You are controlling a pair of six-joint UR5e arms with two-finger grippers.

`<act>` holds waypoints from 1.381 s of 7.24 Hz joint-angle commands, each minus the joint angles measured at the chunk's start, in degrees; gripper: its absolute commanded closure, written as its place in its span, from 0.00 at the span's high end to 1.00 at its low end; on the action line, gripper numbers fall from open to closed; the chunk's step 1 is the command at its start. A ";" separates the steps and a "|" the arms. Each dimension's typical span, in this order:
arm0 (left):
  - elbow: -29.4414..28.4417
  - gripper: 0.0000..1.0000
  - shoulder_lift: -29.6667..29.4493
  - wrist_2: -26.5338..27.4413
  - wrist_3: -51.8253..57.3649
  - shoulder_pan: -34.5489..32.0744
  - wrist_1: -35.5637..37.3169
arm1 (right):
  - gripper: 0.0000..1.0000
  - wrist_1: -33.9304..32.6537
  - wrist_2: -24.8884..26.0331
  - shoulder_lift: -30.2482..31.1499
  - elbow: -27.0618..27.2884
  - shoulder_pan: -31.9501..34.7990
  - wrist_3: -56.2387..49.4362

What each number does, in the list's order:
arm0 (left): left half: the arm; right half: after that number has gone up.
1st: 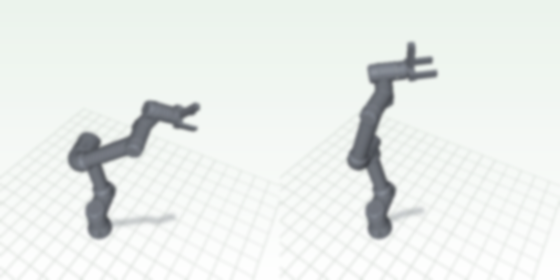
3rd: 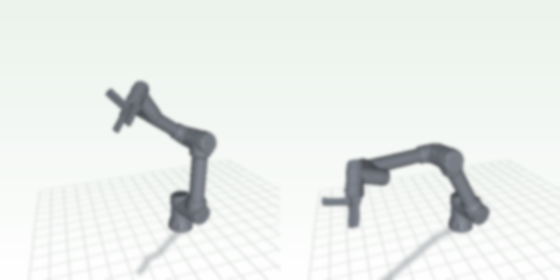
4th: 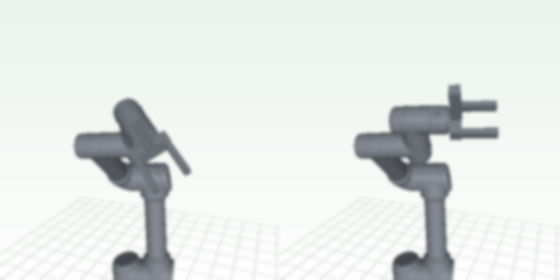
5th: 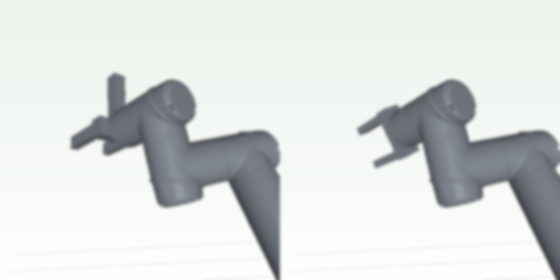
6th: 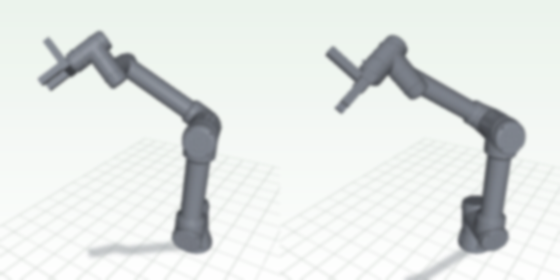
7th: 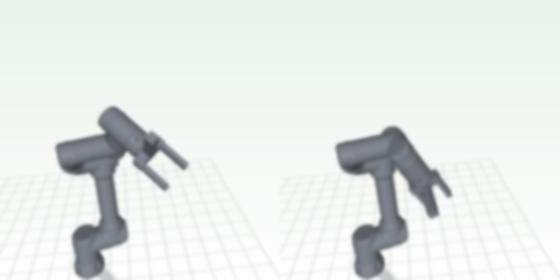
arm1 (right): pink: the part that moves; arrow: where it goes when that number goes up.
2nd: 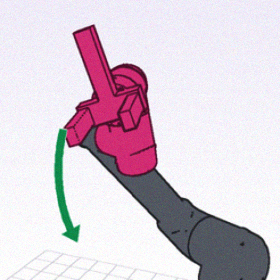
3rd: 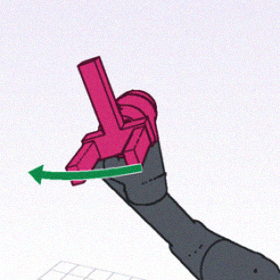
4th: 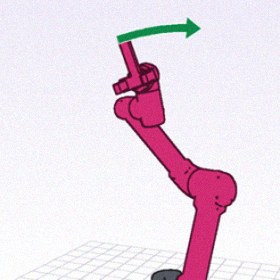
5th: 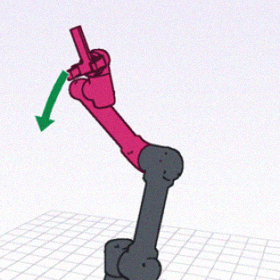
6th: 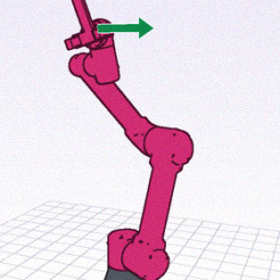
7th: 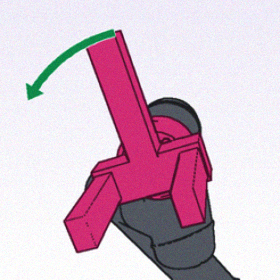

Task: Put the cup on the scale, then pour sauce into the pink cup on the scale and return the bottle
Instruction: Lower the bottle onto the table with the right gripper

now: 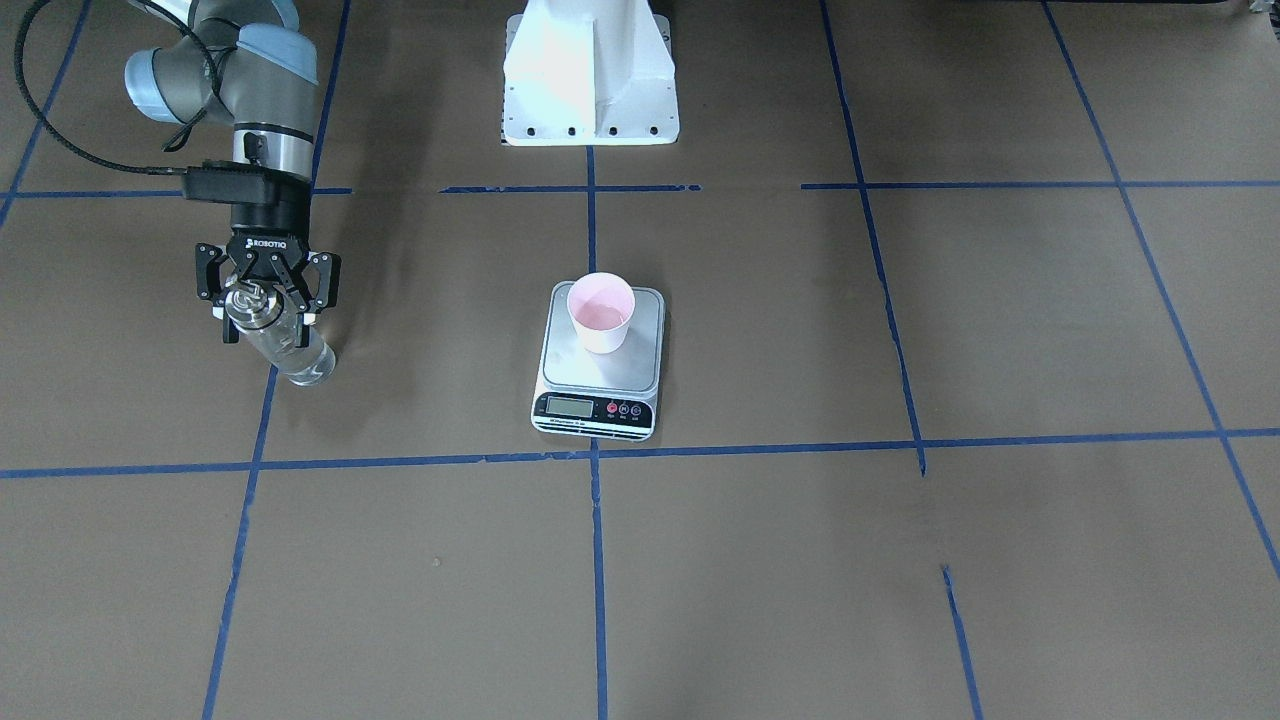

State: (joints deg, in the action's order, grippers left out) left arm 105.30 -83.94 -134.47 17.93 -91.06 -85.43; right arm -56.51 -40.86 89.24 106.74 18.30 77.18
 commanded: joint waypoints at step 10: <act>0.08 1.00 0.00 0.00 0.00 0.00 0.09 | 1.00 0.44 6.13 0.32 0.40 -2.38 1.30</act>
State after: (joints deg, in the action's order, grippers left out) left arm 105.38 -84.01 -134.47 17.93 -91.06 -85.35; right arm -56.18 -36.31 89.54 107.06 16.92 77.70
